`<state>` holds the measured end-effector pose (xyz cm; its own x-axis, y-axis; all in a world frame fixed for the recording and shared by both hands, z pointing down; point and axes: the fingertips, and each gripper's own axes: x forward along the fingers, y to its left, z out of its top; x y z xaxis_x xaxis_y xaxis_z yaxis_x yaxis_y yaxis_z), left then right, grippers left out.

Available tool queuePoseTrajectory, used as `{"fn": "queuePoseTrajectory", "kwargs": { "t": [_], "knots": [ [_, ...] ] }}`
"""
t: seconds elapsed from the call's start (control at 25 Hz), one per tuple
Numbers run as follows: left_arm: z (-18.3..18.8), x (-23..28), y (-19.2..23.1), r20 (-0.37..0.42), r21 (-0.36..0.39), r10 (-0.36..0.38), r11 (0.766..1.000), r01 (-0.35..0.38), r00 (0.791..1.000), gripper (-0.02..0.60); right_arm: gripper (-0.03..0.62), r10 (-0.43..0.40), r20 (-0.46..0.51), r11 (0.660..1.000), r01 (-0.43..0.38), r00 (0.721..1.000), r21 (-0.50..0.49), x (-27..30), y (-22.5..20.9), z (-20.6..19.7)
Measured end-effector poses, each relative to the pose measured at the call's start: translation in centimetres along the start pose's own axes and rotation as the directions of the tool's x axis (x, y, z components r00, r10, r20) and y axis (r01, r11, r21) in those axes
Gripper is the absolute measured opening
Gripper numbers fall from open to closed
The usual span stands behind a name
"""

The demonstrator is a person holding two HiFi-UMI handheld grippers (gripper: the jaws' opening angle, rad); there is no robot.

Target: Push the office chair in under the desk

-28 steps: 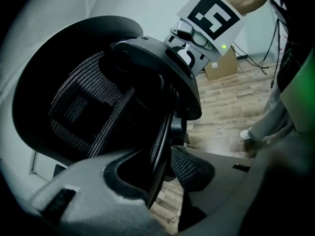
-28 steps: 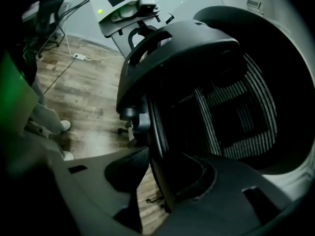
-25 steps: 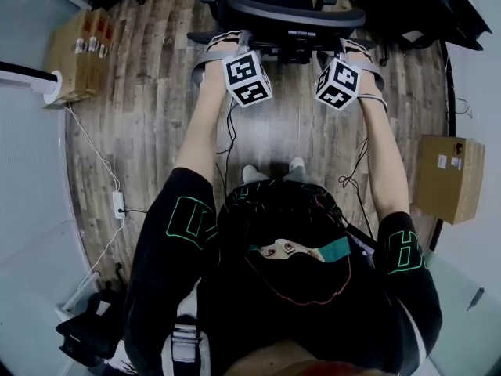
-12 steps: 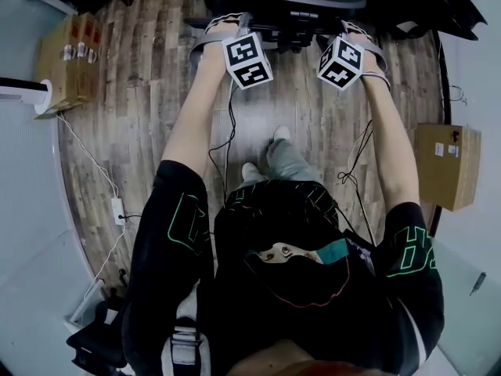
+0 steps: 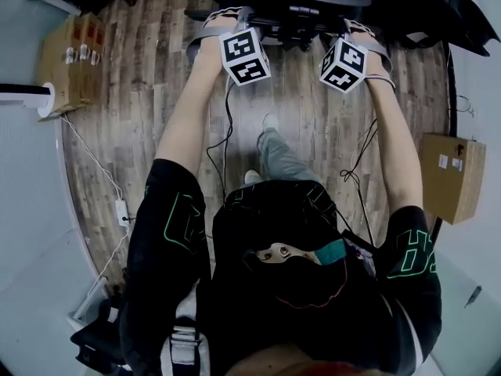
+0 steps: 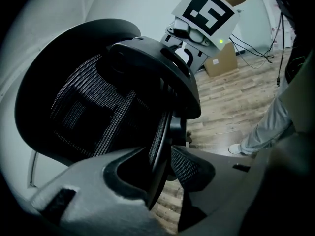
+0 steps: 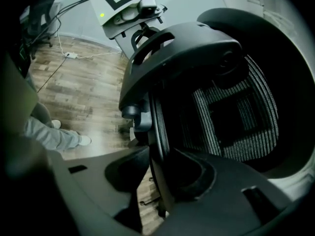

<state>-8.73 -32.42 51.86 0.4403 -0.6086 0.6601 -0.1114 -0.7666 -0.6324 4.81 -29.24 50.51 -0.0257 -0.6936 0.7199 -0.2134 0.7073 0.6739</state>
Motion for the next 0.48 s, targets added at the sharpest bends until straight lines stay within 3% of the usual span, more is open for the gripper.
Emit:
{"fn": "queuePoseTrajectory", "kwargs": {
  "t": [0.48],
  "knots": [
    [-0.7, 6.3, 6.9, -0.035, 0.016, -0.038, 0.999, 0.039, 0.999, 0.163, 0.143, -0.006, 0.074, 1.0, 0.005, 0.997, 0.016, 6.3, -6.5, 0.3]
  ]
}}
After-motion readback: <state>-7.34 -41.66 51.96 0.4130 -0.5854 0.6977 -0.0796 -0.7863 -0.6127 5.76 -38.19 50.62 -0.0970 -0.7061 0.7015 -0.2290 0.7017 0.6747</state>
